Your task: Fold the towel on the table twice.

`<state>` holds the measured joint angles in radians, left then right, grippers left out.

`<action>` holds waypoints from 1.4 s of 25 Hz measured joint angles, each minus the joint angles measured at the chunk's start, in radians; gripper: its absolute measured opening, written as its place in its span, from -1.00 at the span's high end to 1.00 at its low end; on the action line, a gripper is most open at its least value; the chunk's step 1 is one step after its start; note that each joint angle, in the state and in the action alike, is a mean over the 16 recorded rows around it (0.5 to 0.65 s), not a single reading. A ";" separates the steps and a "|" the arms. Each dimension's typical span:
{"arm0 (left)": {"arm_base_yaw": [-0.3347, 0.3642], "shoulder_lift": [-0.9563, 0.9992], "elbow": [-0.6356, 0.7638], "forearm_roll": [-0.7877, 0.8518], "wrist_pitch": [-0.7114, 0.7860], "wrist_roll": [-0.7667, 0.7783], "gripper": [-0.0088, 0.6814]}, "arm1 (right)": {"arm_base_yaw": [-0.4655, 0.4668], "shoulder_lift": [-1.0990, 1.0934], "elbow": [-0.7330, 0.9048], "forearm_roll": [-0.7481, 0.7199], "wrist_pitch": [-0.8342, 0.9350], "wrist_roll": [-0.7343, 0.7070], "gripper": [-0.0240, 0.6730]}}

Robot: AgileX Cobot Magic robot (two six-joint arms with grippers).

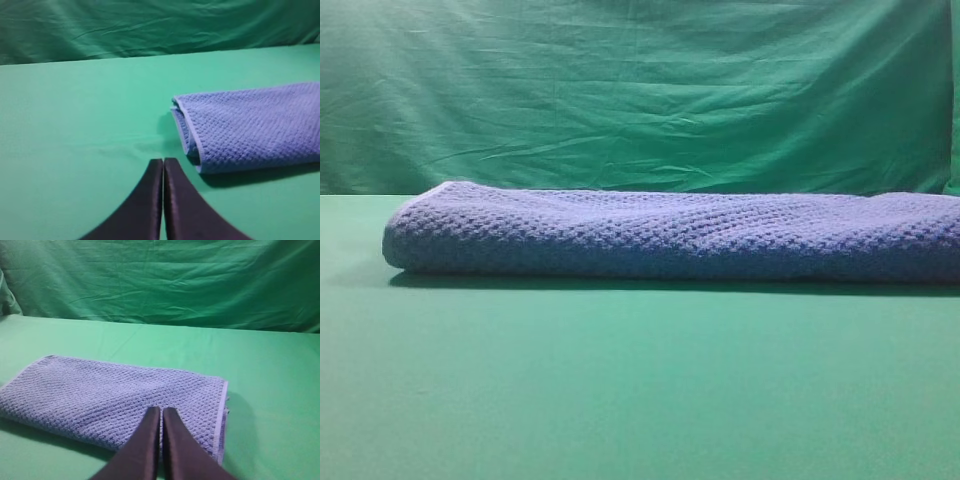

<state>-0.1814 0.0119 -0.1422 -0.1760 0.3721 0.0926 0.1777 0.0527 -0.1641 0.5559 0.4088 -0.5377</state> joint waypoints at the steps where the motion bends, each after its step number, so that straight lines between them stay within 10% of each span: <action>1: 0.000 0.000 0.000 -0.007 -0.005 0.000 0.97 | 0.000 0.000 0.002 0.001 0.000 0.000 0.93; 35: 0.000 0.000 0.157 -0.027 -0.038 -0.001 0.97 | 0.000 0.000 0.190 -0.222 -0.027 -0.003 0.93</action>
<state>-0.1814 0.0119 0.0145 -0.2028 0.3344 0.0912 0.1777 0.0527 0.0256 0.3342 0.3822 -0.5406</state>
